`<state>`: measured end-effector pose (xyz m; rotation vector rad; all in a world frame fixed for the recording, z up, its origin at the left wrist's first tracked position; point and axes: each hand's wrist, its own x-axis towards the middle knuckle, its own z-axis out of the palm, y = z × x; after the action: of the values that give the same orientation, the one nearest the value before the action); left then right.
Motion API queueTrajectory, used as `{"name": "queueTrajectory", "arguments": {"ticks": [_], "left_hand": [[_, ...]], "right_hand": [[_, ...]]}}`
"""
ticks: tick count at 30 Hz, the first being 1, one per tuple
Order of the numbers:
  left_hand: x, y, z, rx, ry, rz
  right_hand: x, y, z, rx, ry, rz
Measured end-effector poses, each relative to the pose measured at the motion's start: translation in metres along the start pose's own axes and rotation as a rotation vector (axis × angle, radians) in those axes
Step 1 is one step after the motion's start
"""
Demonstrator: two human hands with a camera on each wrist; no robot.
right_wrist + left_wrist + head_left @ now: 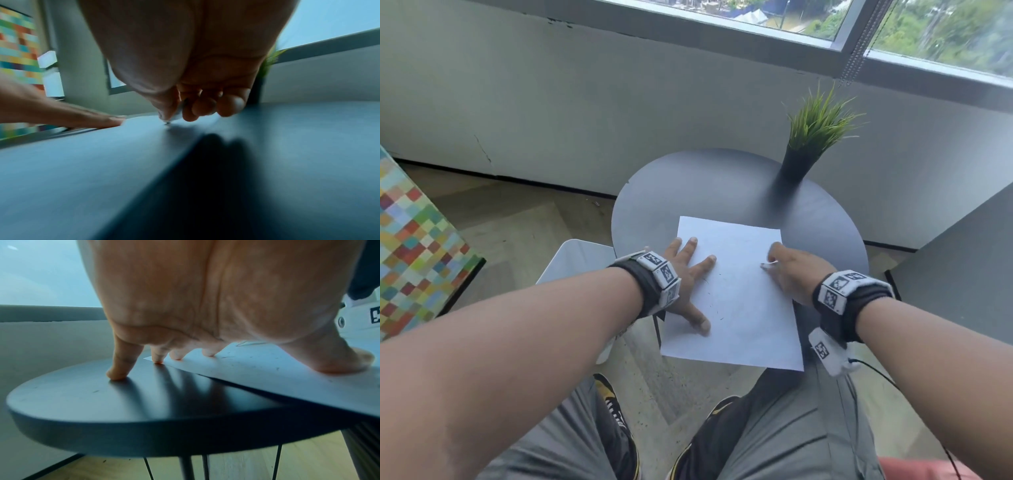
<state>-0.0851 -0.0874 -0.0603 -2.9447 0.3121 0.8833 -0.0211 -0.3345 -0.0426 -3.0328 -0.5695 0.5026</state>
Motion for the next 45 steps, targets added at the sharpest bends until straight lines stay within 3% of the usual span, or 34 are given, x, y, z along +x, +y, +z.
{"name": "queueTrajectory", "arguments": {"ticks": [4, 8, 13, 15, 18, 20, 22, 25, 27, 34, 38, 42, 45], "left_hand": [[-0.009, -0.009, 0.007, -0.073, 0.083, 0.001], [-0.019, -0.024, 0.018, -0.252, 0.231, -0.074], [-0.038, -0.043, 0.028, -0.435, 0.393, -0.374], [-0.042, -0.055, 0.033, -0.637, 0.365, -0.512], [-0.051, -0.058, 0.039, -1.283, 0.261, -0.589], [-0.059, -0.054, 0.039, -1.517, 0.171, -0.551], [-0.063, -0.047, 0.034, -1.569, 0.202, -0.501], [-0.063, -0.048, 0.019, -1.406, 0.420, -0.412], [-0.063, -0.048, 0.007, -1.306, 0.493, -0.330], [-0.073, -0.041, -0.056, -1.479, 0.716, 0.025], [-0.080, -0.040, -0.077, -1.488, 0.833, 0.167], [-0.075, -0.043, -0.077, -1.508, 0.911, 0.172], [-0.065, -0.045, -0.057, -1.388, 0.830, 0.085]], "right_hand": [[-0.010, 0.038, 0.011, 0.109, 0.115, 0.134], [-0.026, 0.025, 0.024, 0.134, 0.218, 0.124], [-0.047, -0.023, 0.044, 0.117, 0.105, 0.017], [-0.051, -0.039, 0.046, 0.108, 0.103, 0.008], [-0.055, -0.054, 0.047, 0.147, 0.072, 0.059], [-0.057, -0.058, 0.048, 0.187, 0.047, 0.099], [-0.056, -0.058, 0.047, 0.232, 0.030, 0.128], [-0.051, -0.051, 0.038, 0.372, 0.044, 0.176], [-0.045, -0.041, 0.029, 0.439, 0.090, 0.202], [-0.033, -0.016, -0.052, 1.032, 0.268, 0.228], [-0.040, -0.007, -0.091, 1.194, 0.348, 0.093], [-0.060, -0.019, -0.106, 1.199, 0.523, -0.109], [-0.066, -0.023, -0.089, 1.038, 0.454, -0.077]]}}
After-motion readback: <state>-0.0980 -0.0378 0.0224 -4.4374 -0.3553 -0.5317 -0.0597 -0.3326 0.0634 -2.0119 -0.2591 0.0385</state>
